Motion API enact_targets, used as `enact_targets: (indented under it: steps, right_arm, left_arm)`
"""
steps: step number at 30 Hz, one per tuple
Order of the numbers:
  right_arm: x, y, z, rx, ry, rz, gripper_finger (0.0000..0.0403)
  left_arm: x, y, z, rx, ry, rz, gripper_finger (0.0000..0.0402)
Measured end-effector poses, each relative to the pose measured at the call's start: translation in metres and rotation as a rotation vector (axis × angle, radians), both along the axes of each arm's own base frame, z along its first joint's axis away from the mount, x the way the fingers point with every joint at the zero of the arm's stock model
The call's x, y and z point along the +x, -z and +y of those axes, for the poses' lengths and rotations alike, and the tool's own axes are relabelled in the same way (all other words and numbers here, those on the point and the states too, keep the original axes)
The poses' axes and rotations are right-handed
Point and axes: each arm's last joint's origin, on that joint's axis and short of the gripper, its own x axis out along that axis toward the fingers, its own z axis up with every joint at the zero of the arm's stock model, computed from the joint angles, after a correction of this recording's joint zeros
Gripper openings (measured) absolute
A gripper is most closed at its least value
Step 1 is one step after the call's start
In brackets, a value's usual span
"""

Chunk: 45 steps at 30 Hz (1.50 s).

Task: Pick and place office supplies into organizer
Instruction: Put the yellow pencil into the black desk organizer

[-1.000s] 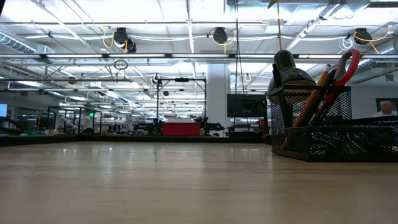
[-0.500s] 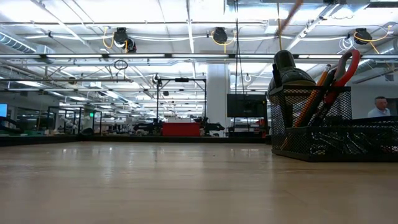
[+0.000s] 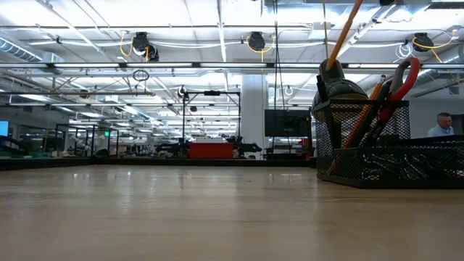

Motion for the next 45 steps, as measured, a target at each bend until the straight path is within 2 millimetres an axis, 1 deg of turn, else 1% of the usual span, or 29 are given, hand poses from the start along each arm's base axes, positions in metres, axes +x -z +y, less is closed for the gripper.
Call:
enact_targets:
  steps: [2, 4, 9, 12, 20, 31, 37, 41, 45]
  right_arm:
    - [0.000, -0.006, 0.000, 0.005, 0.003, 0.025, 0.0010]
    - [0.000, -0.007, 0.000, 0.008, 0.008, 0.062, 0.0010]
    - [0.001, 0.000, 0.000, 0.036, 0.033, 0.126, 0.0010]
    - [0.005, 0.009, 0.002, 0.032, 0.091, 0.171, 0.0010]
    - [0.024, 0.032, 0.013, 0.020, 0.244, 0.222, 0.0010]
    - [0.039, 0.060, 0.023, 0.051, 0.332, 0.290, 0.0010]
    - [0.035, 0.084, 0.016, 0.111, 0.435, 0.289, 0.0010]
    - [0.031, 0.092, 0.011, 0.170, 0.475, 0.251, 0.0010]
    - [0.028, 0.095, 0.008, 0.209, 0.464, 0.210, 0.0010]
  left_arm:
    - [-0.003, 0.000, -0.005, 0.001, 0.013, 0.002, 0.0193]
    - [-0.007, 0.001, -0.009, -0.001, 0.020, 0.009, 0.0193]
    - [-0.012, 0.001, -0.017, -0.012, 0.033, 0.007, 0.0193]
    - [-0.014, 0.001, -0.019, -0.014, 0.038, 0.005, 0.0193]
    - [-0.017, 0.000, -0.022, 0.003, 0.005, -0.022, 0.0193]
    - [-0.016, 0.000, -0.022, -0.010, -0.002, -0.028, 0.0193]
    - [-0.015, -0.001, -0.023, -0.022, -0.003, -0.043, 0.0193]
    - [-0.015, -0.001, -0.023, -0.023, -0.003, -0.045, 0.0193]
    - [-0.015, -0.001, -0.023, -0.023, -0.004, -0.046, 0.0193]
